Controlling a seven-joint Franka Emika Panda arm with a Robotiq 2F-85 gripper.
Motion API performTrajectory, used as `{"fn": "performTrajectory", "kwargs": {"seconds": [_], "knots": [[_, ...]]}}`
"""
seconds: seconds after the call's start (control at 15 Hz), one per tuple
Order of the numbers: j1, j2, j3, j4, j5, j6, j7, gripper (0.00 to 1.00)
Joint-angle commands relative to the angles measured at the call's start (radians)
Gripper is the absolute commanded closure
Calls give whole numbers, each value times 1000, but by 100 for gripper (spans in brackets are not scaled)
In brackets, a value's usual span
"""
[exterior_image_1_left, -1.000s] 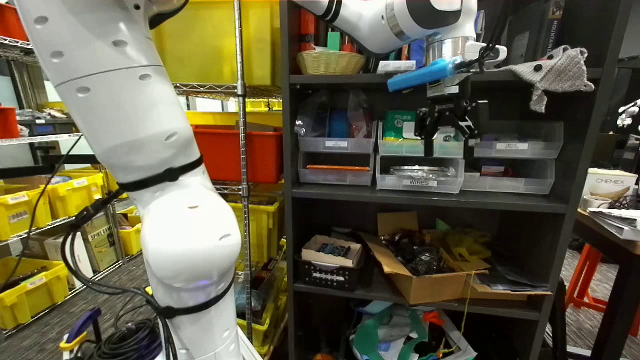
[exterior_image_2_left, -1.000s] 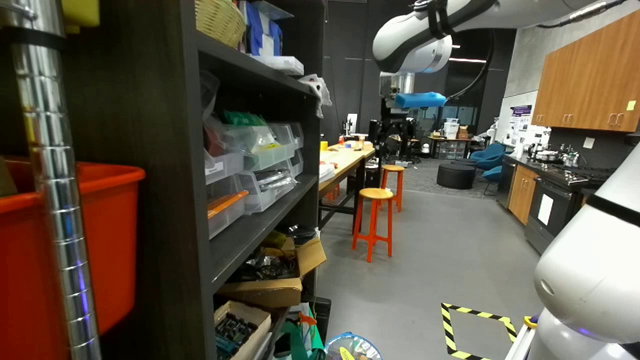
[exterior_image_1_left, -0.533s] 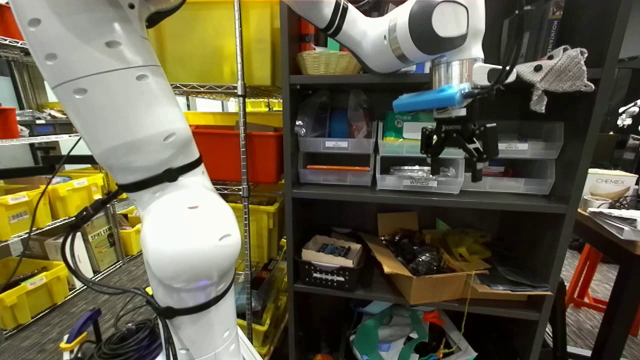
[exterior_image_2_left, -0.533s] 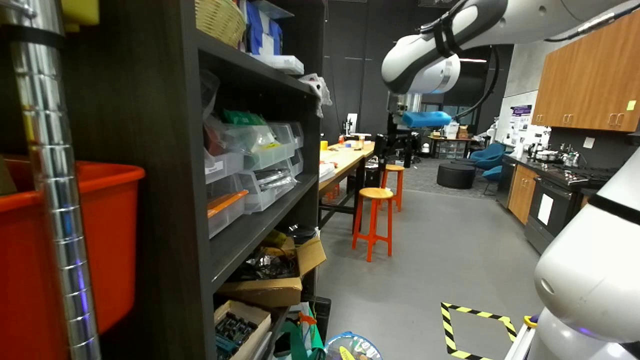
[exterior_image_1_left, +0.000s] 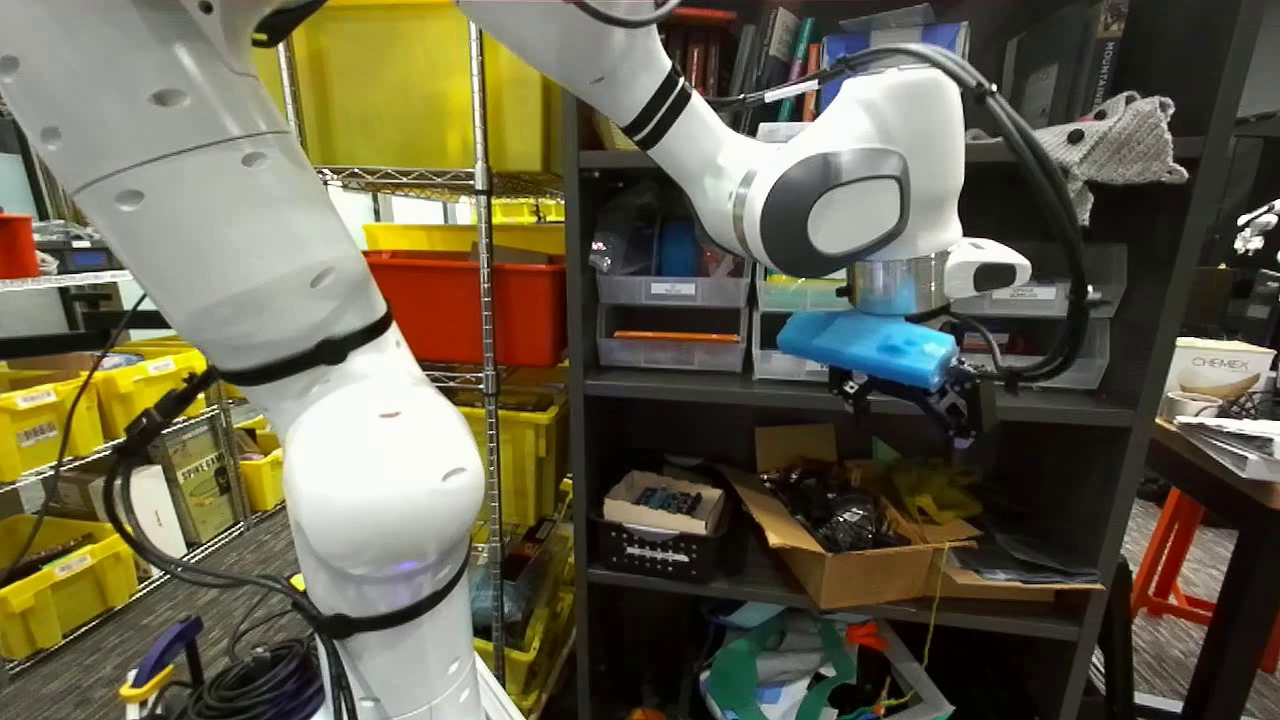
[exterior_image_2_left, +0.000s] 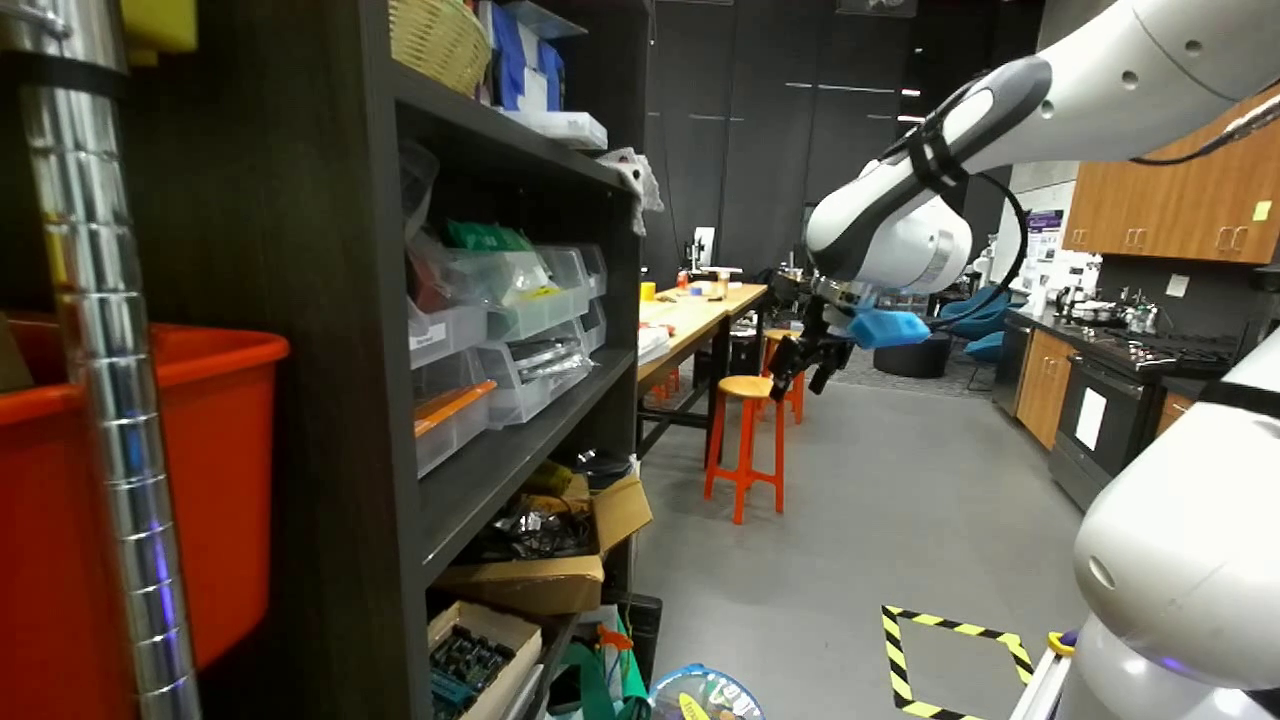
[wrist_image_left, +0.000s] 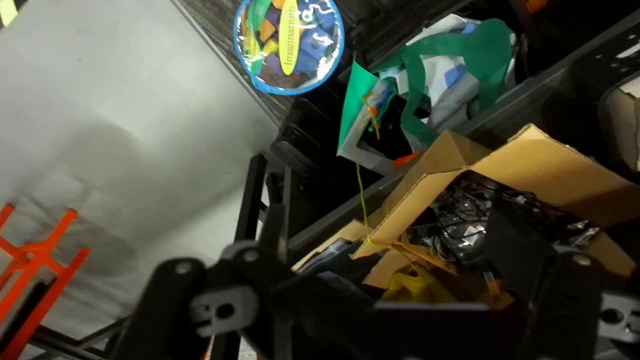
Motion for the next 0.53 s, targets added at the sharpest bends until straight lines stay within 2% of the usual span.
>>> {"fn": "performTrajectory", "kwargs": {"seconds": [0.0,0.07,0.13,0.47], "knots": [[91,-62,-80,-61,152,26,-173,0],[102,-65,-86,-61,166,10,-205,0],[64,-24,-53,-42,125,21,-138,0],[69,-23,-56,-44,131,21,-146,0]]}}
